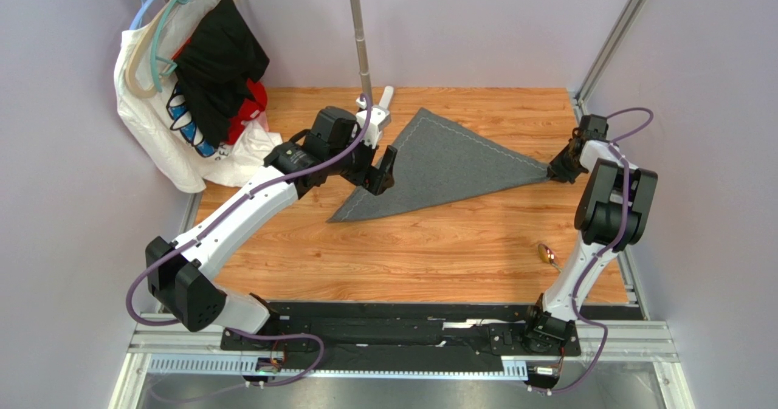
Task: Fold the napkin, place the utensils inside, and roll it up
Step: Fold the napkin
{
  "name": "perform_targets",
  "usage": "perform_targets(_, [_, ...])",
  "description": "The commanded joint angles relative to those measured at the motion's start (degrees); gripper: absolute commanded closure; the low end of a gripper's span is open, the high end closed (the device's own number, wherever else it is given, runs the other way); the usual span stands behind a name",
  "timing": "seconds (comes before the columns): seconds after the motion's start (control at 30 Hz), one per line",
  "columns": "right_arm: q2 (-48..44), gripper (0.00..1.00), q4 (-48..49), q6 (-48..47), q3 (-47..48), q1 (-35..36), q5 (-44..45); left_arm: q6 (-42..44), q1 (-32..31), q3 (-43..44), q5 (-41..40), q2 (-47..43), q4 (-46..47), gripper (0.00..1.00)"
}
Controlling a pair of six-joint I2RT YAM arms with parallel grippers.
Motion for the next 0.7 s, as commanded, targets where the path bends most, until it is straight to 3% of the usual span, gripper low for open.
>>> perform_targets(0.0, [1.3,0.86,-1.1,-0.9,0.8,-0.2,1.5,0.7,0.0,0.0,0.8,-2.0,0.4,0.03])
perform_targets(0.27, [-1.2,0.89,-0.6,-0.9,-3.2,-1.0,2.0,0.6,0.0,0.0,1.4,-2.4,0.3,0.03])
perform_targets(0.67, [-0.6,0.91,-1.5,-2.4,-1.1,-1.1,0.1,0.7,0.0,0.0,3.0,-1.9,0.3,0.03])
